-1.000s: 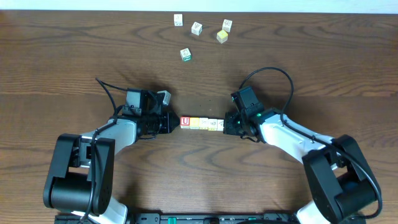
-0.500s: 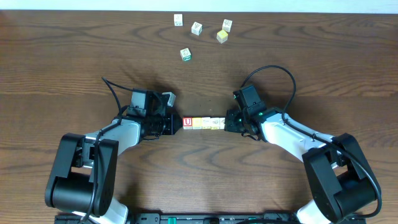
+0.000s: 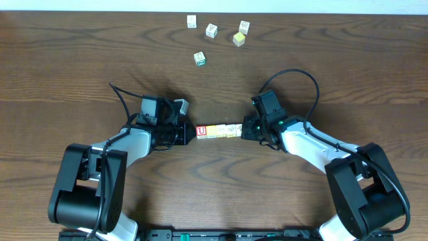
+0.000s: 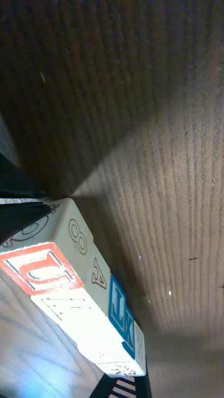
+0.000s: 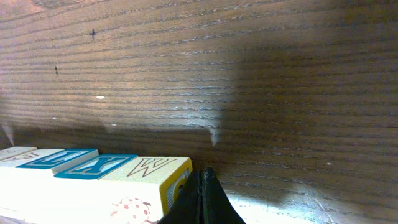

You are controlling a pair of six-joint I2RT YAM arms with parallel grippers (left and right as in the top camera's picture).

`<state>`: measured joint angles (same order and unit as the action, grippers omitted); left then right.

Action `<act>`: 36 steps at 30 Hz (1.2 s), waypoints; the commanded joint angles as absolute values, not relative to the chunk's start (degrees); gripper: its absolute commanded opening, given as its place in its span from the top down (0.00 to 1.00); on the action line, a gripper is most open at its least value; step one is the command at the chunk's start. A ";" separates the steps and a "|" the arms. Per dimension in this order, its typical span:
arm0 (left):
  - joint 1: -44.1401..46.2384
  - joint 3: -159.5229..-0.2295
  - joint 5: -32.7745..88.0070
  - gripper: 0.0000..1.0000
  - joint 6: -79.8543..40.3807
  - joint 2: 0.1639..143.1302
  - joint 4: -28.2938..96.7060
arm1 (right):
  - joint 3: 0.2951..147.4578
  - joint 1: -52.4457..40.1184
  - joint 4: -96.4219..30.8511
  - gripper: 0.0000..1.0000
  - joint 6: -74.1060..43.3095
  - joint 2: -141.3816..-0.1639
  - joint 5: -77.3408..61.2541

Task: Lift 5 blocks
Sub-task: 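Press both grippers inward on the row ends to clamp the blocks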

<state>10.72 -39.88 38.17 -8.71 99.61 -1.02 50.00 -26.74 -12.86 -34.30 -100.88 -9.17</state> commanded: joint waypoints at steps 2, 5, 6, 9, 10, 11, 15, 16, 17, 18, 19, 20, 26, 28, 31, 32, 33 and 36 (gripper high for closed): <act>12.10 -40.32 39.83 0.93 -7.73 99.11 -0.30 | 50.19 -27.88 -11.31 0.99 -33.76 -101.38 -18.94; 12.10 -40.34 39.83 0.93 -7.73 98.24 0.10 | 50.19 -28.56 -11.25 0.99 -33.76 -101.38 -18.92; 12.10 -40.36 39.83 0.93 -7.75 97.91 0.36 | 50.19 -28.71 -11.20 0.99 -33.76 -101.38 -18.92; 12.10 -40.36 39.83 0.93 -7.73 96.97 0.86 | 50.19 -29.04 -11.05 0.99 -33.76 -101.38 -18.92; 12.10 -40.36 39.83 0.93 -7.73 96.73 0.99 | 50.19 -29.04 -11.07 0.99 -33.76 -101.38 -18.92; 12.10 -40.36 39.83 0.93 -7.73 96.38 1.04 | 50.19 -29.04 -11.07 0.99 -33.76 -101.38 -18.96; 12.10 -40.36 39.83 0.93 -7.73 96.20 0.99 | 50.19 -29.04 -11.07 0.99 -33.76 -101.38 -18.94; 12.10 -40.36 39.83 0.93 -7.73 96.20 0.99 | 50.19 -29.04 -11.07 0.99 -33.76 -101.38 -18.94; 12.10 -40.36 39.83 0.93 -7.73 96.20 0.99 | 50.19 -29.04 -11.07 0.99 -33.76 -101.38 -18.96; 12.10 -40.36 39.83 0.93 -7.73 96.20 0.97 | 50.19 -29.04 -11.07 0.99 -33.76 -101.38 -18.96; 12.10 -40.36 39.81 0.93 -7.73 96.20 0.97 | 50.19 -29.06 -11.03 0.99 -33.76 -101.38 -18.94; 12.10 -40.36 39.81 0.93 -7.75 96.20 0.99 | 50.19 -29.15 -10.96 0.99 -33.78 -101.38 -18.98; 12.73 -40.38 39.24 0.93 -8.23 96.20 0.95 | 50.19 -30.85 -9.89 0.99 -33.82 -101.38 -18.98; 13.34 -40.42 38.83 0.93 -8.23 96.20 0.95 | 50.19 -31.64 -9.37 0.99 -33.82 -101.38 -18.94; 14.41 -40.47 37.91 0.93 -8.43 96.20 0.97 | 50.19 -32.32 -9.19 0.99 -33.82 -101.38 -18.90; 14.72 -40.51 37.91 0.93 -8.45 96.20 0.97 | 50.19 -32.36 -9.21 0.99 -33.82 -101.38 -18.90; 14.94 -40.53 37.89 0.92 -8.45 96.20 0.97 | 50.19 -32.34 -9.28 0.99 -33.82 -101.38 -18.90; 15.20 -40.60 37.91 0.93 -8.45 96.20 0.99 | 50.19 -32.32 -9.43 0.99 -33.82 -101.38 -18.70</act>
